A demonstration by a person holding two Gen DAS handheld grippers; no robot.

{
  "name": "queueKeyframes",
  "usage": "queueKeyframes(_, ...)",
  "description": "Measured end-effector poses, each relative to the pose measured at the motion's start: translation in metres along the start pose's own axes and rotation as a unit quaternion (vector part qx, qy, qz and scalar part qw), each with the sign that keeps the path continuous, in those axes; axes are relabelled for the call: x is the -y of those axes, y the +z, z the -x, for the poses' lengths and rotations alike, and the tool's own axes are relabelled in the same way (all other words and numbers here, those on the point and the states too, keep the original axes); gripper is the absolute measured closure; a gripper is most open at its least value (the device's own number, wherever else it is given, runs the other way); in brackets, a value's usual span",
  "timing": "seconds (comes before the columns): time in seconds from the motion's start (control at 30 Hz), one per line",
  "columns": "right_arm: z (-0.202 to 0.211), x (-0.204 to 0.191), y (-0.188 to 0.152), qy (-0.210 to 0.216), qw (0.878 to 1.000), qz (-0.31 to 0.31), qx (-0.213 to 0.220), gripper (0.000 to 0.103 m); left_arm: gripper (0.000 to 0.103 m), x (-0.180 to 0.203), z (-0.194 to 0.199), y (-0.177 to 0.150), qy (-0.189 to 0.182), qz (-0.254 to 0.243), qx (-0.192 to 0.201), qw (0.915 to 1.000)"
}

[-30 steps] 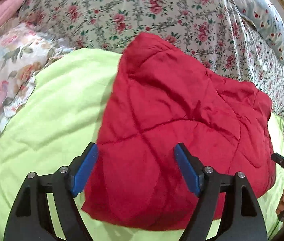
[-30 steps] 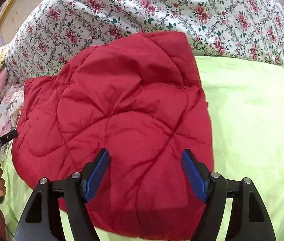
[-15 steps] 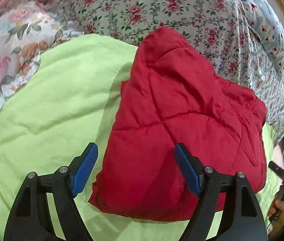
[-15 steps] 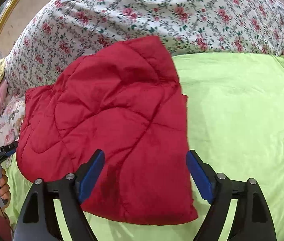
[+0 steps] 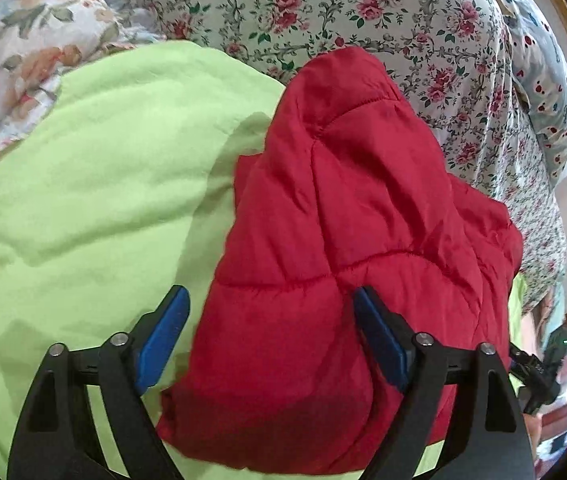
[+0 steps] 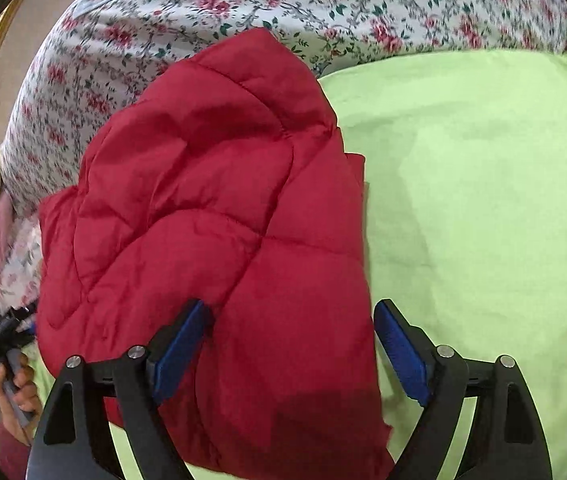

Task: Fold large clothes

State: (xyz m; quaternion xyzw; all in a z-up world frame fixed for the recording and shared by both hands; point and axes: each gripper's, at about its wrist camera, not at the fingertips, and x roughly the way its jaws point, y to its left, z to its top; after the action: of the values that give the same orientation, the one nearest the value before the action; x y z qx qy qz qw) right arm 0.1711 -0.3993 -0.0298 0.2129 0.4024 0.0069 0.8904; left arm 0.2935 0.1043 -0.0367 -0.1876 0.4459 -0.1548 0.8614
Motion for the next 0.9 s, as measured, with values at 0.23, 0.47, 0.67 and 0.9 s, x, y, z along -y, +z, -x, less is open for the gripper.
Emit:
queueKeyframes(0.23,-0.024,0.010,0.008,0.057,0.997,-0.042,-0.016,0.010,0.002,-0.005,-0.029,0.001,-0.051,0.029,-0.035,0.9976)
queueKeyframes(0.47,-0.036,0.004,0.004,0.079,0.996,-0.035,-0.028,0.015,0.026,0.013,-0.032,-0.005,-0.071,-0.006,-0.037,0.9968)
queueKeyframes(0.67,-0.026,-0.010,0.000,0.070,0.997,-0.013,-0.027,0.043,0.050,0.027,-0.015,-0.005,-0.067,-0.037,-0.027,0.9967)
queueKeyframes(0.9,-0.001,-0.029,-0.007,0.053,0.998,0.009,-0.022,0.064,0.057,0.037,0.020,-0.019,-0.063,-0.061,-0.018,0.9960)
